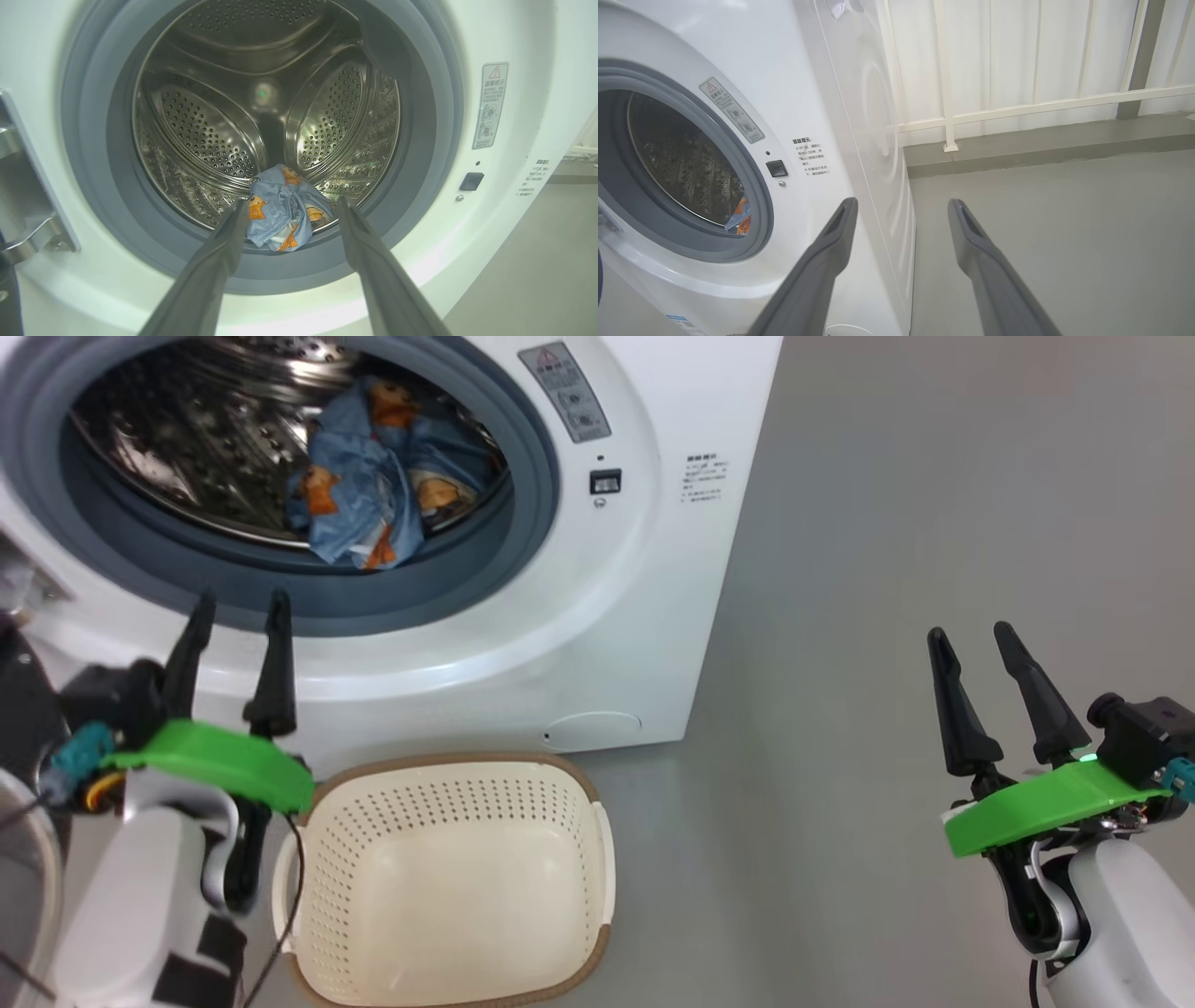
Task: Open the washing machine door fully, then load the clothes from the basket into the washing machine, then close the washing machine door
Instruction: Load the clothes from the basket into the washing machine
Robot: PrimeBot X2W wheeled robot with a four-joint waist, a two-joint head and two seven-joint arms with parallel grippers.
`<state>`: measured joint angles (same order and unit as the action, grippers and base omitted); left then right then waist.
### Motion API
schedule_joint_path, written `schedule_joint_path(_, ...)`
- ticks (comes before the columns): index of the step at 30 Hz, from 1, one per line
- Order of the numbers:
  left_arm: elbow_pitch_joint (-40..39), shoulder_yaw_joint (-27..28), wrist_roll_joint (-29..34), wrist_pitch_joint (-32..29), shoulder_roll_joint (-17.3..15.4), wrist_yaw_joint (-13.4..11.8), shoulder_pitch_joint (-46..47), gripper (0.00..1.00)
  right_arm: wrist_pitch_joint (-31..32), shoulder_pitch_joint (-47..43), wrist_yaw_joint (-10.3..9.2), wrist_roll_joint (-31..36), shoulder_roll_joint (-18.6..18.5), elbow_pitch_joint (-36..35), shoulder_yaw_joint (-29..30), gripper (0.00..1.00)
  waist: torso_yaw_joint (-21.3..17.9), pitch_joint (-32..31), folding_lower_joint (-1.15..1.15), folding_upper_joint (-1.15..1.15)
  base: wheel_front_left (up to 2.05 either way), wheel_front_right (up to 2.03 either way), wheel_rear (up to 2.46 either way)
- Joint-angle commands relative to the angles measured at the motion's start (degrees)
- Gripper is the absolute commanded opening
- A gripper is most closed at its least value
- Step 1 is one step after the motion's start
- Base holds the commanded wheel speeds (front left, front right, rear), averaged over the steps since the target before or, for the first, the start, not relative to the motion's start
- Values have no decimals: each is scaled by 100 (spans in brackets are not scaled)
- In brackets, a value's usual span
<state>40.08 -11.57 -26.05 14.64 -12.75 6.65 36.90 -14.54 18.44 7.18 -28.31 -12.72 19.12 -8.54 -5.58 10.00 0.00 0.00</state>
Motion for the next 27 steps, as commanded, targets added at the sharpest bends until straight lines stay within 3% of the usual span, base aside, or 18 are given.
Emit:
schedule_joint_path(1,-346,236,55,35,-177,-43,-228,100,-46,-86,31,-73,-89,-110,-53,100,156,-208,0,0,0,0,0)
schedule_joint_path(16,-1650,522,-34,36,-129,-278,-1682,100,-46,-332,31,-104,-181,-132,2,100,378,-495,0,0,0,0,0)
schedule_joint_path(27,-2187,538,-94,-10,-200,-374,-2142,100,-46,-403,31,-100,-270,-165,-35,100,418,-542,0,0,0,0,0)
